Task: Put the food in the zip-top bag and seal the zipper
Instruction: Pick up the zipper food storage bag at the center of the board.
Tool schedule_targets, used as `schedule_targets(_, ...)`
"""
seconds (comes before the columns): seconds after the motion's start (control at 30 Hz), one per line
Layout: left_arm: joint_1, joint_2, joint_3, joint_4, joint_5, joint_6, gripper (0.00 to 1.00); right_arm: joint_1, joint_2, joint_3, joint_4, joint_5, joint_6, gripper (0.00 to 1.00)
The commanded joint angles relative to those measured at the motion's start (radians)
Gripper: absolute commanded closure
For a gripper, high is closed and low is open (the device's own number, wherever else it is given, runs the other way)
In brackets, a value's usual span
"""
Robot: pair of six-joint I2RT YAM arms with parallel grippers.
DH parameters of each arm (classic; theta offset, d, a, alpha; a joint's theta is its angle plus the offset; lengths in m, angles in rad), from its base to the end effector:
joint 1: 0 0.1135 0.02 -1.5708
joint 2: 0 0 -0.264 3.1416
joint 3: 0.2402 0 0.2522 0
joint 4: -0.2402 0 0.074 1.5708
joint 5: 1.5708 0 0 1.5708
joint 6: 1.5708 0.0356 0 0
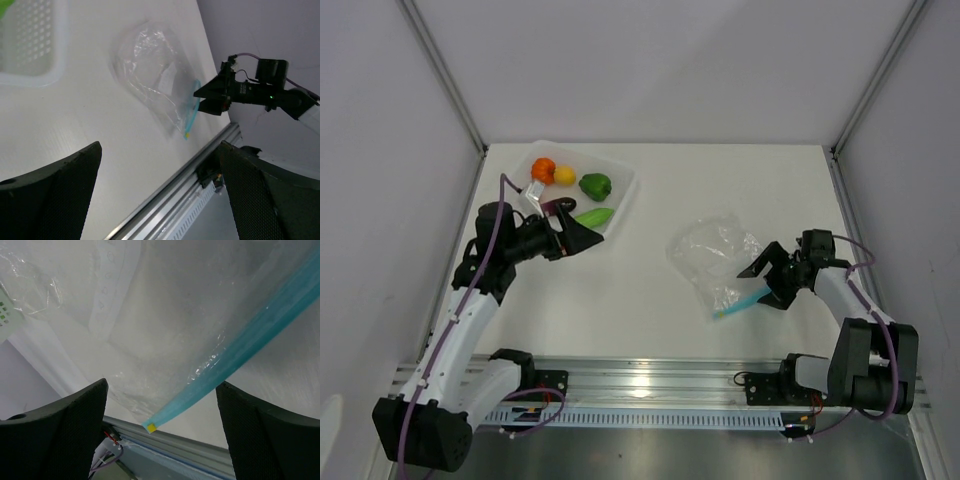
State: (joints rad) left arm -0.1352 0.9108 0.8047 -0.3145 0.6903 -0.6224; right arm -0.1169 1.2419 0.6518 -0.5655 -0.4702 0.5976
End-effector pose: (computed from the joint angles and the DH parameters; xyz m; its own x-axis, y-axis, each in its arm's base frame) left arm 0.1958 -0.0495 0.3144 -0.7251 -0.3550 -0.5901 0.3165 0.5892 -0.7434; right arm 0.2147 -0.0090 0.1801 -0.7949 0.5984 -0.1002 0.4473 0.6895 0.5697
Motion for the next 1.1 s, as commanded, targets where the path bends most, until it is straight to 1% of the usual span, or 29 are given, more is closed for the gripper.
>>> schedule_targets(0.0,0.005,-0.062,0.063,-0.078,-0.123,0.09,0.0,-0.007,-0.001,-0.036,0.18,-0.041,-0.012,0.11)
schedule_targets(0.07,0.005,-0.06,0.073,-0.126,-0.172,0.092,0.01,-0.009,0.002,-0.05,0.222,-0.035,-0.027,0.13)
schedule_targets(0.13,0.02,-0.033,0.065,-0.133,-0.169,0.053,0.0,-0.01,0.019,-0.064,0.248,-0.041,-0.039,0.14)
schedule_targets(0.2,0.068,0.005,0.016,-0.092,-0.088,0.027,0.0,-0.01,0.03,-0.072,0.283,-0.053,-0.048,0.19)
schedule_targets(0.23,0.084,0.013,-0.005,-0.051,0.026,-0.003,0.0,-0.01,0.033,-0.084,0.297,-0.054,-0.048,0.2)
schedule_targets(0.27,0.106,0.016,-0.048,0.041,0.067,-0.025,0.01,-0.01,0.04,-0.087,0.32,-0.056,-0.048,0.26)
schedule_targets(0.3,0.108,0.011,-0.083,0.081,0.093,-0.051,0.01,-0.01,0.045,-0.092,0.331,-0.064,-0.05,0.31)
schedule_targets(0.33,0.106,0.002,-0.09,0.104,0.104,-0.045,0.0,-0.012,0.05,-0.095,0.343,-0.07,-0.05,0.36)
schedule_targets(0.37,0.083,-0.01,-0.091,0.112,0.083,-0.031,0.0,-0.012,0.06,-0.098,0.363,-0.076,-0.05,0.47)
schedule_targets(0.4,0.068,-0.024,-0.084,0.089,0.052,-0.011,0.01,-0.012,0.065,-0.101,0.372,-0.084,-0.048,0.53)
schedule_targets(0.43,0.053,-0.039,-0.029,0.06,0.022,0.05,0.0,-0.012,0.068,-0.104,0.378,-0.093,-0.048,0.59)
schedule_targets(0.47,0.019,-0.033,-0.001,-0.005,-0.001,0.087,0.01,-0.012,0.074,-0.11,0.395,-0.1,-0.048,0.73)
schedule_targets(0.5,-0.001,-0.008,0.077,-0.043,-0.012,0.161,0.05,-0.012,0.077,-0.113,0.407,-0.111,-0.039,0.82)
schedule_targets(0.53,-0.048,0.002,0.099,-0.075,-0.052,0.199,0.07,-0.012,0.079,-0.116,0.433,-0.128,-0.035,0.88)
schedule_targets(0.6,-0.098,0.007,0.125,-0.122,-0.089,0.294,0.09,-0.01,0.093,-0.103,0.437,-0.151,-0.019,1.0)
schedule_targets(0.63,-0.119,0.016,0.155,-0.136,-0.106,0.312,0.11,-0.01,0.099,-0.083,0.421,-0.172,-0.01,1.0)
schedule_targets(0.67,-0.156,0.02,0.16,-0.139,-0.115,0.328,0.11,-0.006,0.103,-0.057,0.371,-0.173,-0.013,1.0)
schedule_targets(0.7,-0.173,0.022,0.165,-0.135,-0.13,0.352,0.11,0.008,0.105,0.004,0.336,-0.163,-0.019,1.0)
schedule_targets(0.77,-0.219,0.03,0.172,-0.121,-0.135,0.377,0.11,0.031,0.102,0.069,0.246,-0.115,-0.015,1.0)
schedule_targets(0.83,-0.247,0.045,0.186,-0.13,-0.169,0.408,0.11,0.078,0.106,0.155,0.201,-0.093,0.011,1.0)
schedule_targets(0.9,-0.286,0.074,0.217,-0.136,-0.217,0.434,0.11,0.114,0.111,0.236,0.133,-0.044,0.071,1.0)
schedule_targets(0.93,-0.308,0.085,0.223,-0.132,-0.228,0.441,0.11,0.179,0.114,0.261,0.098,-0.025,0.094,1.0)
schedule_targets(0.97,-0.322,0.106,0.235,-0.127,-0.242,0.449,0.11,0.206,0.116,0.285,0.087,-0.012,0.141,1.0)
schedule_targets(1.0,-0.337,0.115,0.235,-0.121,-0.285,0.458,0.11,0.23,0.117,0.331,0.079,0.008,0.166,1.0)
schedule_targets(1.07,-0.371,0.16,0.266,-0.112,-0.301,0.467,0.11,0.305,0.126,0.38,0.053,0.036,0.233,1.0)
